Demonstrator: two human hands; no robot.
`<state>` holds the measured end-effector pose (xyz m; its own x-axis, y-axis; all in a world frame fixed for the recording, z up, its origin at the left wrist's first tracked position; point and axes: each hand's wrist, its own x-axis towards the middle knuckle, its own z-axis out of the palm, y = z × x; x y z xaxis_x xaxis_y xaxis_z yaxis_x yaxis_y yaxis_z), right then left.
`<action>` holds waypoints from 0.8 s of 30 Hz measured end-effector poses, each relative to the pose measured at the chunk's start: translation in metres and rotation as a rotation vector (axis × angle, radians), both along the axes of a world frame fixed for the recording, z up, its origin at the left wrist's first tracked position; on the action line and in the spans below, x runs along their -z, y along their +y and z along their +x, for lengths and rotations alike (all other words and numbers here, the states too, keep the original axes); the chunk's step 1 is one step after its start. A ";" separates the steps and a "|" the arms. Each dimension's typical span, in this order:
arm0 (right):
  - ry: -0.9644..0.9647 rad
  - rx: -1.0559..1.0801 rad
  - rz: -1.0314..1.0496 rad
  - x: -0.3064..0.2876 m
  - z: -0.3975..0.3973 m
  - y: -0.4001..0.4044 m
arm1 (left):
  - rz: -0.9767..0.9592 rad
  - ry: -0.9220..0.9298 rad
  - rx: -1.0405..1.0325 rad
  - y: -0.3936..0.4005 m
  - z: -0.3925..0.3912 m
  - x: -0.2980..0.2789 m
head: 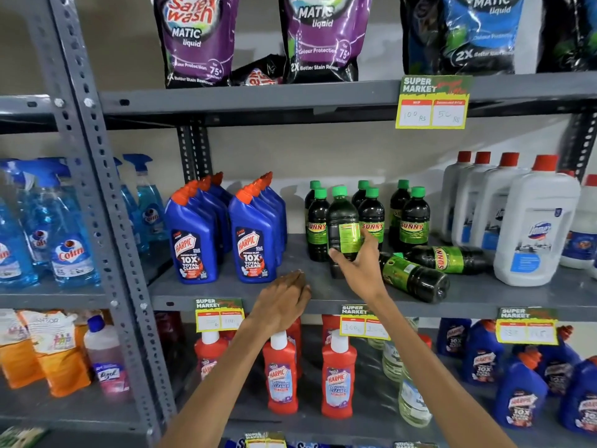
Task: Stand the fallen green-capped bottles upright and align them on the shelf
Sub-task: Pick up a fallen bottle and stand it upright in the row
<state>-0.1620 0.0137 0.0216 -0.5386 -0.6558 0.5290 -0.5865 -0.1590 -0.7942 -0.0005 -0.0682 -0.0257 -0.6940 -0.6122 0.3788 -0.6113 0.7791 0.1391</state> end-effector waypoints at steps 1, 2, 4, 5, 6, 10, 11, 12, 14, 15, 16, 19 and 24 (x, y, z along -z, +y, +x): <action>-0.018 -0.010 0.001 -0.002 0.000 -0.007 | -0.004 -0.004 -0.005 0.001 0.000 0.000; -0.036 -0.020 -0.001 -0.003 -0.001 -0.015 | -0.019 -0.015 -0.006 0.003 0.001 -0.001; -0.061 -0.021 0.010 -0.001 -0.003 -0.032 | -0.057 -0.037 -0.002 0.005 0.001 -0.002; -0.065 -0.019 0.027 0.000 -0.004 -0.039 | -0.072 -0.043 -0.002 0.006 0.001 -0.002; -0.064 -0.025 0.036 0.003 -0.006 -0.045 | -0.087 -0.050 -0.003 0.006 0.001 -0.002; -0.034 -0.060 0.087 0.018 -0.008 -0.058 | -0.103 -0.036 -0.027 0.003 -0.001 0.001; -0.018 -0.066 0.095 0.020 -0.007 -0.058 | -0.112 -0.040 -0.023 0.001 -0.002 0.002; -0.005 -0.072 0.096 0.022 -0.006 -0.058 | -0.116 -0.040 -0.026 0.000 -0.003 0.003; 0.005 -0.082 0.101 0.022 -0.004 -0.059 | -0.106 -0.032 -0.048 -0.001 -0.004 0.005; 0.006 -0.081 0.103 0.022 -0.004 -0.059 | -0.104 -0.026 -0.054 -0.002 -0.004 0.005; 0.006 -0.079 0.100 0.023 -0.004 -0.060 | -0.095 -0.023 -0.058 -0.003 -0.004 0.005; 0.005 -0.061 0.104 0.024 -0.002 -0.057 | -0.090 -0.020 -0.052 -0.003 -0.005 0.007; 0.033 0.117 0.100 0.022 0.012 -0.057 | -0.107 -0.009 -0.059 -0.005 -0.005 0.009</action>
